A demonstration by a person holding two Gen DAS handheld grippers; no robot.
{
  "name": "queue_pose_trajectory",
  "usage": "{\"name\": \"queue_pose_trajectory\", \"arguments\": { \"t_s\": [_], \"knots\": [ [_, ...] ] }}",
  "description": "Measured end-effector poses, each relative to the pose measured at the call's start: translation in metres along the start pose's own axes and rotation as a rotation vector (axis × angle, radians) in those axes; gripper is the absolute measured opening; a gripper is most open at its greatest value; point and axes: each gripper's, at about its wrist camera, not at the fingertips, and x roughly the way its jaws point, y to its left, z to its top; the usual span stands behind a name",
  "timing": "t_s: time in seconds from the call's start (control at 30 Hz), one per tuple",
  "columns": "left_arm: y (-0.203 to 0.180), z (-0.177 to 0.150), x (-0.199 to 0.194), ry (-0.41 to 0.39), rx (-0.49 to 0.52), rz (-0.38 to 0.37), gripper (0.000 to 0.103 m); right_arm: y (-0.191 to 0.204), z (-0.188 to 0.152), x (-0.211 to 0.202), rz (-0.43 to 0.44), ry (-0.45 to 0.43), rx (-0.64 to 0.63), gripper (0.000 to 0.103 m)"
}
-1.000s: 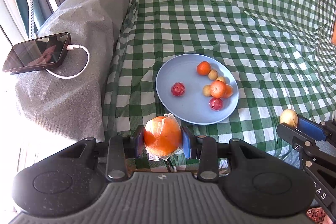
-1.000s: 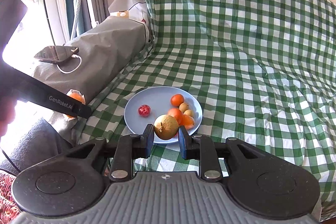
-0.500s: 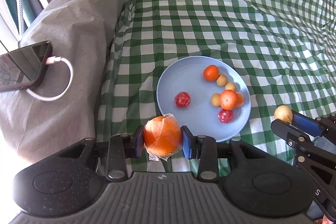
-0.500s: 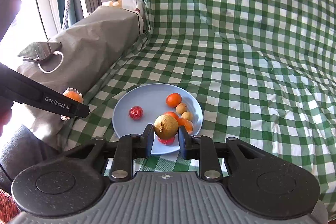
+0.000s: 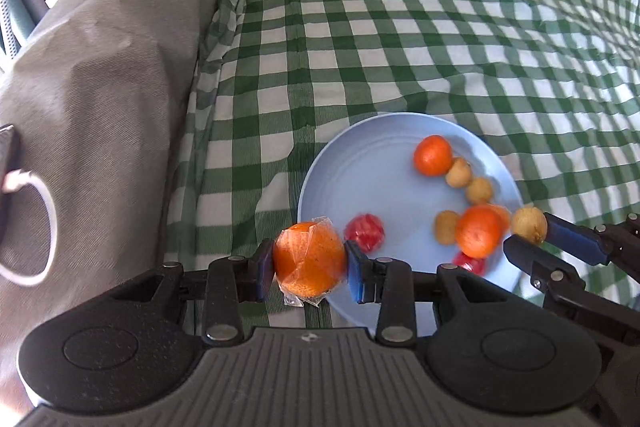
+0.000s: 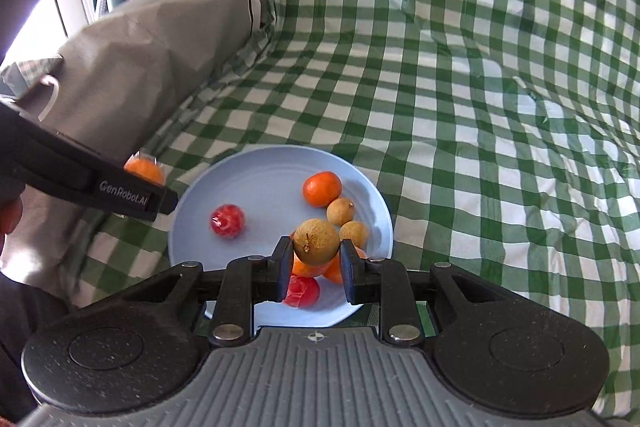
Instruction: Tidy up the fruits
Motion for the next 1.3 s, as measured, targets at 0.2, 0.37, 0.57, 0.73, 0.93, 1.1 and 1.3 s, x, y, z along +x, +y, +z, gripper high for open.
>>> {"name": "queue_pose_trajectory", "arguments": {
  "t_s": [0.2, 0.37, 0.57, 0.73, 0.93, 1.1, 1.3],
  "knots": [
    [-0.003, 0.007, -0.001, -0.058, 0.001, 0.046, 0.102, 0.003, 0.007, 0.030, 0.006, 0.019, -0.034, 0.034],
    [-0.001, -0.005, -0.026, -0.055, 0.023, 0.034, 0.103, 0.004, 0.008, 0.014, -0.040, 0.007, -0.035, 0.080],
    [0.006, -0.041, -0.066, -0.064, -0.002, 0.046, 0.103, 0.012, -0.018, -0.034, -0.038, 0.019, -0.010, 0.091],
    [0.006, -0.074, -0.096, -0.096, -0.019, 0.082, 0.103, 0.028, -0.043, -0.075, -0.062, -0.024, -0.014, 0.096],
    [0.006, -0.097, -0.120, -0.122, -0.032, 0.094, 0.103, 0.040, -0.054, -0.106, -0.082, -0.093, -0.044, 0.096],
    [0.002, -0.110, -0.137, -0.153, -0.021, 0.105, 0.103, 0.043, -0.062, -0.127, -0.096, -0.136, -0.037, 0.097],
    [-0.001, -0.117, -0.148, -0.171, -0.016, 0.108, 0.103, 0.044, -0.066, -0.141, -0.108, -0.164, -0.029, 0.097]
  ]
}}
